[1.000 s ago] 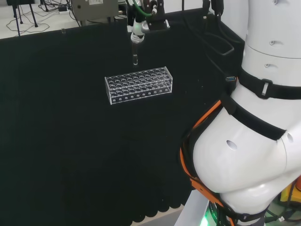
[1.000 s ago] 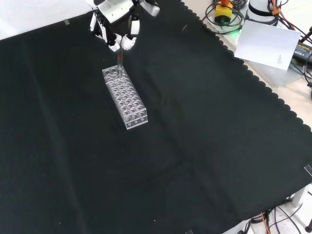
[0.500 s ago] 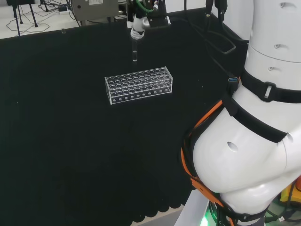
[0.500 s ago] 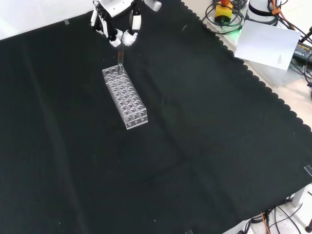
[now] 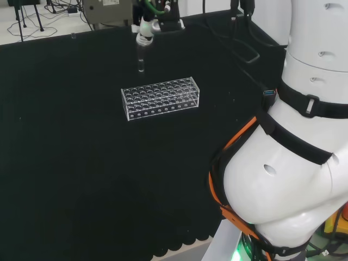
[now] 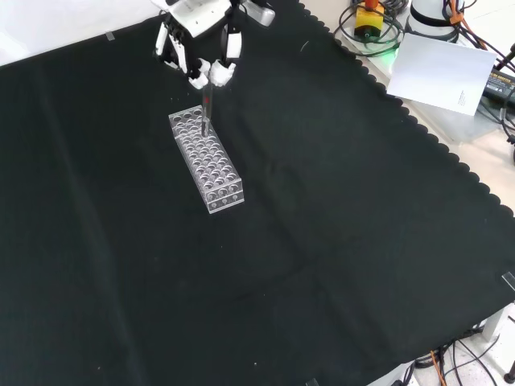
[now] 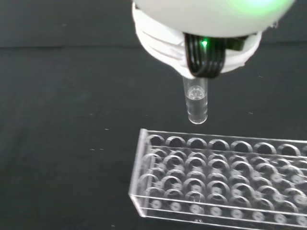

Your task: Shake the test tube.

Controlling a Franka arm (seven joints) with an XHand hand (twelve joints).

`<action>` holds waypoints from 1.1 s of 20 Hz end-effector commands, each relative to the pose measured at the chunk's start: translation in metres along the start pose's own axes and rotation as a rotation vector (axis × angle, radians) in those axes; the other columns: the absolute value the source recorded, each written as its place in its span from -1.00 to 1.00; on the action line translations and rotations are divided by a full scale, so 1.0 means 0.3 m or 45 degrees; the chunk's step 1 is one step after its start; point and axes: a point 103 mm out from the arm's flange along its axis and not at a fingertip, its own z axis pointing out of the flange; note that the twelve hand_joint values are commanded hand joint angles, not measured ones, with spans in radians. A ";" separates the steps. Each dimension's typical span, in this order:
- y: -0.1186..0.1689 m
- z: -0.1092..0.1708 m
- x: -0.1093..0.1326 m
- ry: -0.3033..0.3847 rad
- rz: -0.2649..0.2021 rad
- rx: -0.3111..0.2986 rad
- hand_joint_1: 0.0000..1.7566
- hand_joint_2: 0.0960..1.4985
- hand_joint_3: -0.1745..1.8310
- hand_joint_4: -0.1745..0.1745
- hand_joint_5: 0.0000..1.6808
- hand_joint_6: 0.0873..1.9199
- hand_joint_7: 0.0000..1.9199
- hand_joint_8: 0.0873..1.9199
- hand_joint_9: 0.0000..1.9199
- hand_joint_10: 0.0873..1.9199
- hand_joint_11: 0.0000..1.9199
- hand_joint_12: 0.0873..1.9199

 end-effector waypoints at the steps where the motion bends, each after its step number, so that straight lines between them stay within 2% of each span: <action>1: 0.013 -0.011 0.052 0.005 -0.040 -0.012 0.64 -0.32 -0.14 -1.00 0.64 -0.62 0.53 -0.46 0.56 -1.00 -0.23 0.21; 4: 0.009 -0.016 0.029 -0.009 -0.019 -0.011 0.64 -0.32 -0.14 -1.00 0.64 -0.62 0.53 -0.46 0.56 -1.00 -0.23 0.21; 7: -0.005 -0.018 -0.026 -0.027 0.026 -0.009 0.64 -0.32 -0.14 -1.00 0.64 -0.62 0.54 -0.46 0.57 -1.00 -0.23 0.21; 17: -0.106 -0.040 -0.317 -0.093 0.279 -0.009 0.64 -0.32 -0.14 -1.00 0.64 -0.62 0.54 -0.46 0.57 -1.00 -0.22 0.21; 22: -0.142 -0.059 -0.405 -0.120 0.354 -0.015 0.64 -0.32 -0.14 -1.00 0.64 -0.62 0.54 -0.46 0.57 -1.00 -0.22 0.21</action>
